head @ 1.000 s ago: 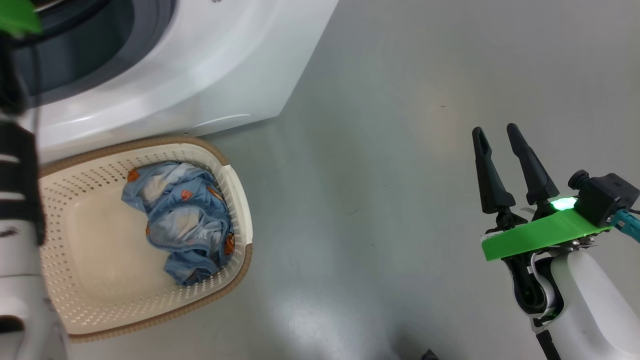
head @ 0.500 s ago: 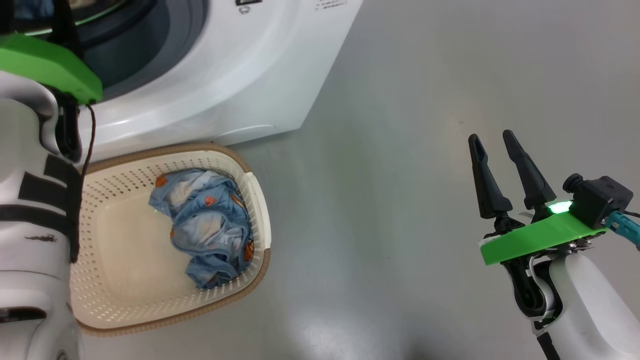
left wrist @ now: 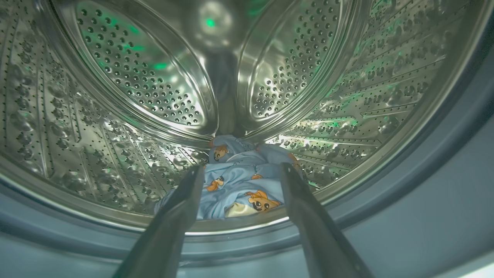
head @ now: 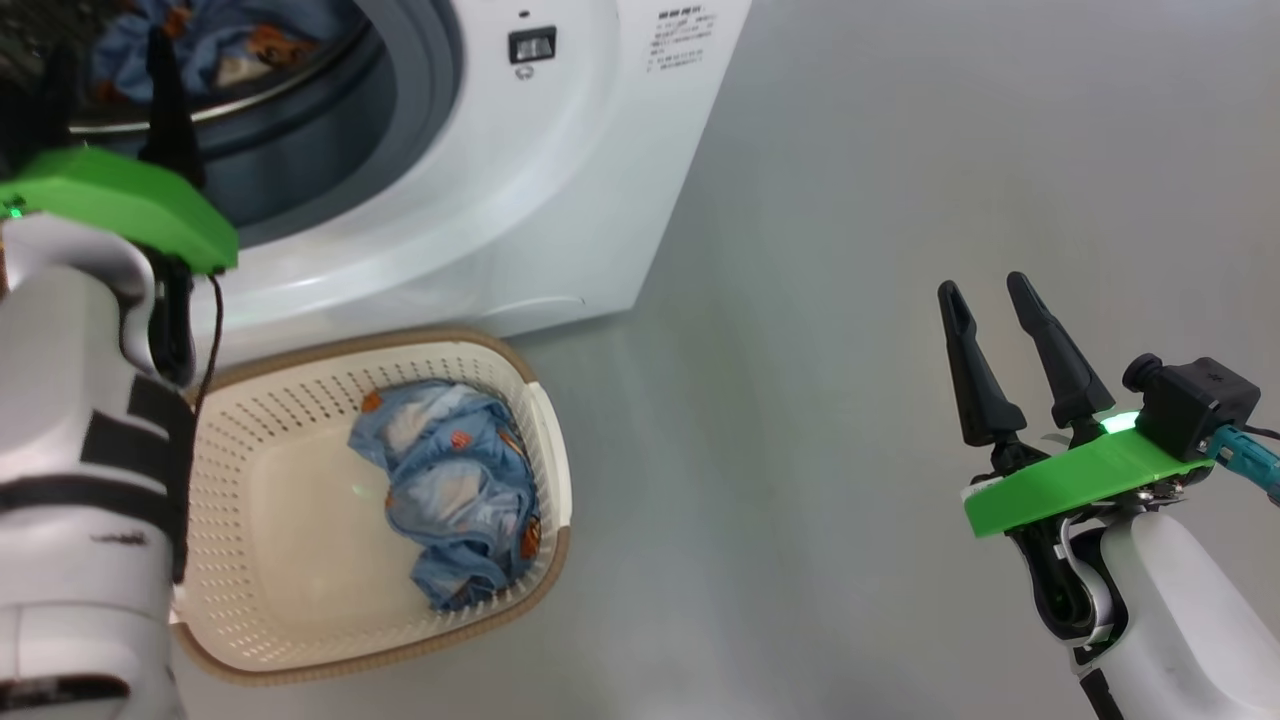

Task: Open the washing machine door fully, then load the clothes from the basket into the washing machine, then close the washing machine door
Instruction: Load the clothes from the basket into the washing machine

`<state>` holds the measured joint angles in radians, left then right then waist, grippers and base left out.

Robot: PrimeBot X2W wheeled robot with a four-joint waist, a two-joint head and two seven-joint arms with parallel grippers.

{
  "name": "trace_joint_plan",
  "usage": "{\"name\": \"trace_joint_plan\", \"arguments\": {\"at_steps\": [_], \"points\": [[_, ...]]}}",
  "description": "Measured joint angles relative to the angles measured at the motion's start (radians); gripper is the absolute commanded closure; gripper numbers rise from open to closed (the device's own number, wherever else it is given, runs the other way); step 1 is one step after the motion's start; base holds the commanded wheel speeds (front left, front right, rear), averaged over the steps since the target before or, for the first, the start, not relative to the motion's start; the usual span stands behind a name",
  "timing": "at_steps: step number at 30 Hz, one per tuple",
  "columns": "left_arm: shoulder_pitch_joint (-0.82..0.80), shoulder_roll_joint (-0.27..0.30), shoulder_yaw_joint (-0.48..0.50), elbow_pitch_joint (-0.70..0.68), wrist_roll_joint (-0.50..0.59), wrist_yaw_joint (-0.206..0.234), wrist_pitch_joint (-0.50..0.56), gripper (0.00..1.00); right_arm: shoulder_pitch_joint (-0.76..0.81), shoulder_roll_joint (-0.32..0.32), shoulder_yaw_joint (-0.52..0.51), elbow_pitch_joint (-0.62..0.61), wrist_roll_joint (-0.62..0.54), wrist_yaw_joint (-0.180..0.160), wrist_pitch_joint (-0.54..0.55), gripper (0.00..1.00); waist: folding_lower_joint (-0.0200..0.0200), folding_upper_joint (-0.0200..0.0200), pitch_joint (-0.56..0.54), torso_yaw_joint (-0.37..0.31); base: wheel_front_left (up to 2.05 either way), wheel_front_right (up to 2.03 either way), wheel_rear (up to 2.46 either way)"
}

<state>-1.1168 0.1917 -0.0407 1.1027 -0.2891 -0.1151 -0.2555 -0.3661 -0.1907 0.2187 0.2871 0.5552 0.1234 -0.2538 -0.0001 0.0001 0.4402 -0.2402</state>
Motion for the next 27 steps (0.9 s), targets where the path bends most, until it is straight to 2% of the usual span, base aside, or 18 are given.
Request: {"name": "trace_joint_plan", "arguments": {"at_steps": [7,12,27], "points": [[0.122,-0.038,0.008,-0.063,-0.009,-0.009,0.0,0.0,0.007,-0.007,0.0,0.013,0.005,0.0,0.0,0.0,0.0,0.0,-0.074,0.023,0.0,0.0,0.0],[0.229,-0.045,0.002,-0.125,-0.009,-0.011,0.0,0.0,0.031,-0.029,-0.003,0.023,0.01,0.0,0.0,0.0,0.0,0.0,-0.132,0.047,0.0,0.0,0.0],[0.526,-0.051,-0.049,-0.336,-0.029,-0.011,0.0,0.0,0.106,-0.034,-0.025,0.042,0.018,0.0,0.0,0.0,0.0,0.0,-0.274,0.137,0.0,0.0,0.0]]}}
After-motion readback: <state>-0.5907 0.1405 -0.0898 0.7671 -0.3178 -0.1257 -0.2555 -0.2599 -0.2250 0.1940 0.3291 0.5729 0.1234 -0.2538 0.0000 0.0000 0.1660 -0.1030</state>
